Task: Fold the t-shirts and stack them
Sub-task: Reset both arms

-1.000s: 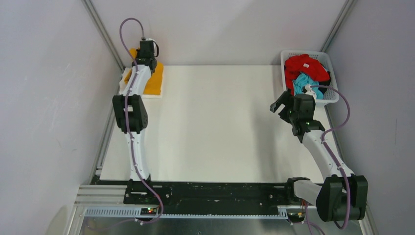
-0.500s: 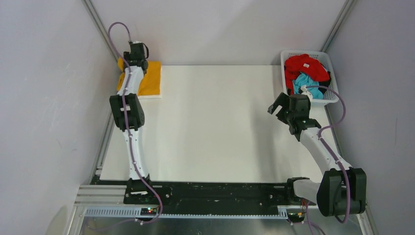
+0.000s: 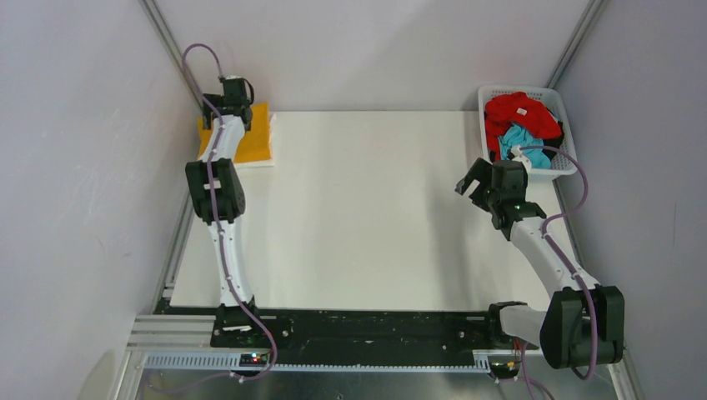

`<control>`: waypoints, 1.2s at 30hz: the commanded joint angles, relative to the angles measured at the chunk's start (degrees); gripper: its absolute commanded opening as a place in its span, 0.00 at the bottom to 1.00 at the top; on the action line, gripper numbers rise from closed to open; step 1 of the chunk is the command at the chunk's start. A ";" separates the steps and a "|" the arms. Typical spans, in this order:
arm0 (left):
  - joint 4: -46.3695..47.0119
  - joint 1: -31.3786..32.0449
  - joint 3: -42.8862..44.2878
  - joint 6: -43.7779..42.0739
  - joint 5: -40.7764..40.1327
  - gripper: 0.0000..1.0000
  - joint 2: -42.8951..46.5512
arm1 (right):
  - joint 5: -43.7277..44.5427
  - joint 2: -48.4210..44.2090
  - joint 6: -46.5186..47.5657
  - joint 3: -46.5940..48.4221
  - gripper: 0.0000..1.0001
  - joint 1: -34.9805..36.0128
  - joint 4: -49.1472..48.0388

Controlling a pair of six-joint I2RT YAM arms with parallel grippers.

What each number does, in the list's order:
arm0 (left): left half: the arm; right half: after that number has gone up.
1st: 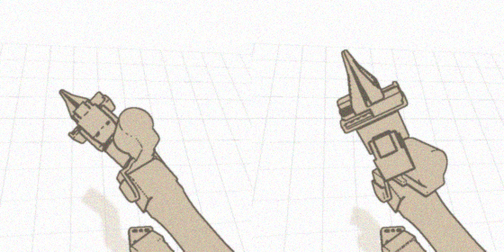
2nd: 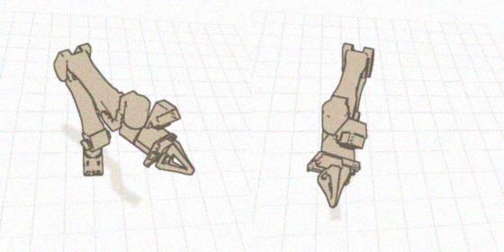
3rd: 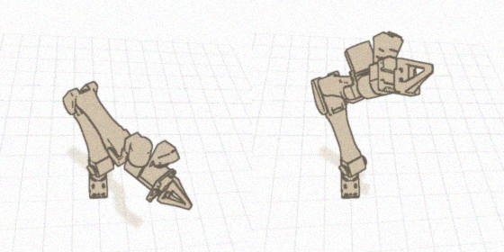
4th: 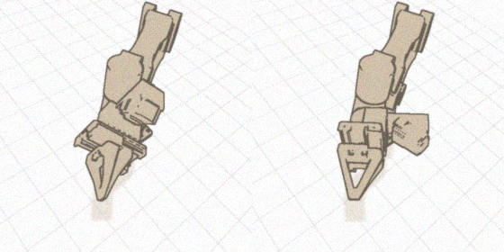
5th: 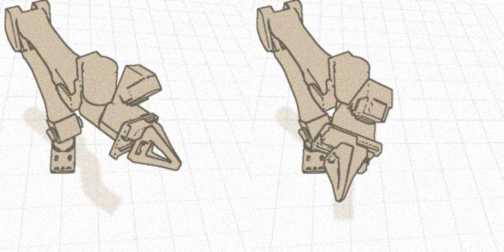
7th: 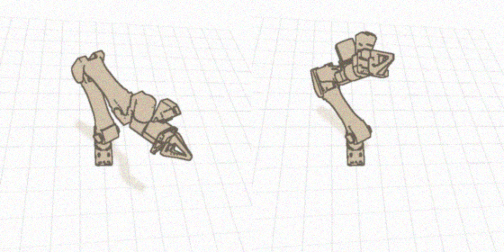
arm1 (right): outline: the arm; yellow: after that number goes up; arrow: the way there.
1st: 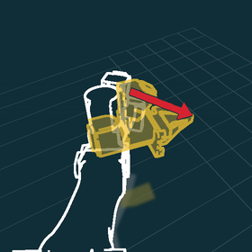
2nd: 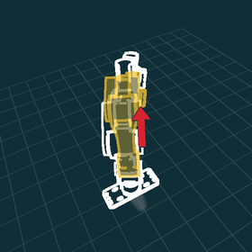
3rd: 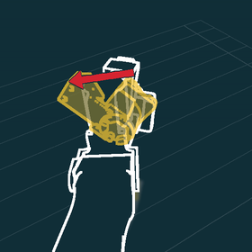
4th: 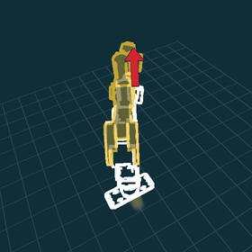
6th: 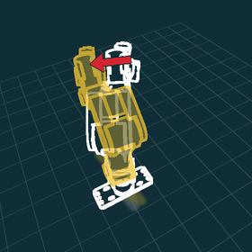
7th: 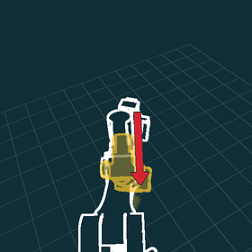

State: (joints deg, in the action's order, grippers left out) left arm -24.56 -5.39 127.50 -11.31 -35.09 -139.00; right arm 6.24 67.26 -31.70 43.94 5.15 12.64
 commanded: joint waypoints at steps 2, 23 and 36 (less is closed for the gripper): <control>0.46 2.10 -6.12 6.83 5.65 1.00 10.50 | 0.52 -3.17 -0.02 2.11 0.99 0.23 1.41; 7.22 37.37 -84.64 41.29 1.52 1.00 79.96 | -2.82 -35.65 -3.48 -16.02 0.99 0.71 10.42; 6.89 38.35 -100.55 45.05 0.34 1.00 101.69 | -0.92 -49.64 -5.75 -25.88 1.00 0.92 9.11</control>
State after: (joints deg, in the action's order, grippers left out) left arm -20.14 32.77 27.57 31.73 -31.53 -39.38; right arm 4.10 18.85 -36.47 18.11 5.78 23.70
